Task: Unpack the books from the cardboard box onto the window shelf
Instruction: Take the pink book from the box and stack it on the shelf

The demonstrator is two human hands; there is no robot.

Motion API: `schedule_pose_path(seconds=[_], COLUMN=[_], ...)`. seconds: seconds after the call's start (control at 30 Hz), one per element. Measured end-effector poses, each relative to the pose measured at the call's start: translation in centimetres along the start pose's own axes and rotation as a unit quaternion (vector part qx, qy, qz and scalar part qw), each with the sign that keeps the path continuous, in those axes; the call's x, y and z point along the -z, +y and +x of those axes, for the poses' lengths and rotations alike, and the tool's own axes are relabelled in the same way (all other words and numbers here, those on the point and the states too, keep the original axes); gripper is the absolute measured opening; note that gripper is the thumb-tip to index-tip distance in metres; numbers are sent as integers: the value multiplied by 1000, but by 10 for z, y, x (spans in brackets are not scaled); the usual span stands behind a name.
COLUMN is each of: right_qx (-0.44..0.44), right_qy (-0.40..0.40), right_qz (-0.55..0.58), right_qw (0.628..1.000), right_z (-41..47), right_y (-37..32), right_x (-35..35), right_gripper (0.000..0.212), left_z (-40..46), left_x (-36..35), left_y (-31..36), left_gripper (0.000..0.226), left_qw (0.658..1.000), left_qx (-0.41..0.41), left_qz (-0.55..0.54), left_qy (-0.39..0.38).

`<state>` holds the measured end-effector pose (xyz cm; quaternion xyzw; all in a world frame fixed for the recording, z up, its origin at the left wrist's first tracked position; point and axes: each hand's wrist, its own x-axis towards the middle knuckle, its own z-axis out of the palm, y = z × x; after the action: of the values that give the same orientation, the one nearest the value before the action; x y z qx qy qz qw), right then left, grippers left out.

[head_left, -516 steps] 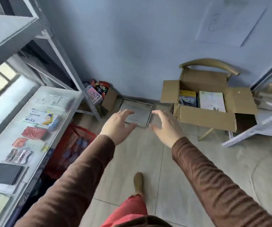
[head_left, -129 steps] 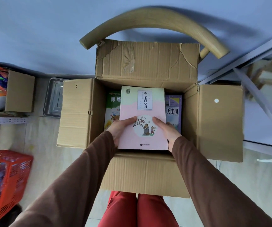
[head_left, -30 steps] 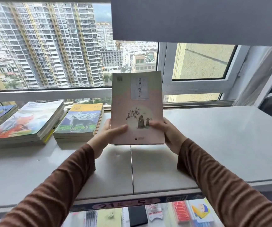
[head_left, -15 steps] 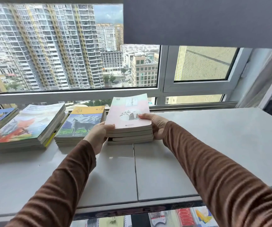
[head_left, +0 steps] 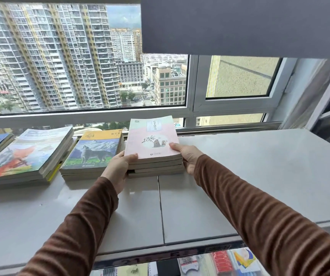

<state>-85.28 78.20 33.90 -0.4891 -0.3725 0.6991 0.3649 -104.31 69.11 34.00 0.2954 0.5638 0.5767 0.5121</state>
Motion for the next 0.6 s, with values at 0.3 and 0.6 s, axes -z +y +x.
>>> schedule_pose_path(seconds=[0.3,0.6], right_qx=[47,243], right_qy=[-9,61], right_qz=[-3,-349], right_qw=[999,903], right_z=[-14,-70], right_y=[16,25], right_x=[12,32], right_gripper=[26,61], left_z=[-5,-47], left_x=[-2,-3], left_y=[2,-2], left_gripper=[23,63], left_qw=[999,907], left_qx=[-4,-226], left_qz=[34,343], left_qy=[24,87])
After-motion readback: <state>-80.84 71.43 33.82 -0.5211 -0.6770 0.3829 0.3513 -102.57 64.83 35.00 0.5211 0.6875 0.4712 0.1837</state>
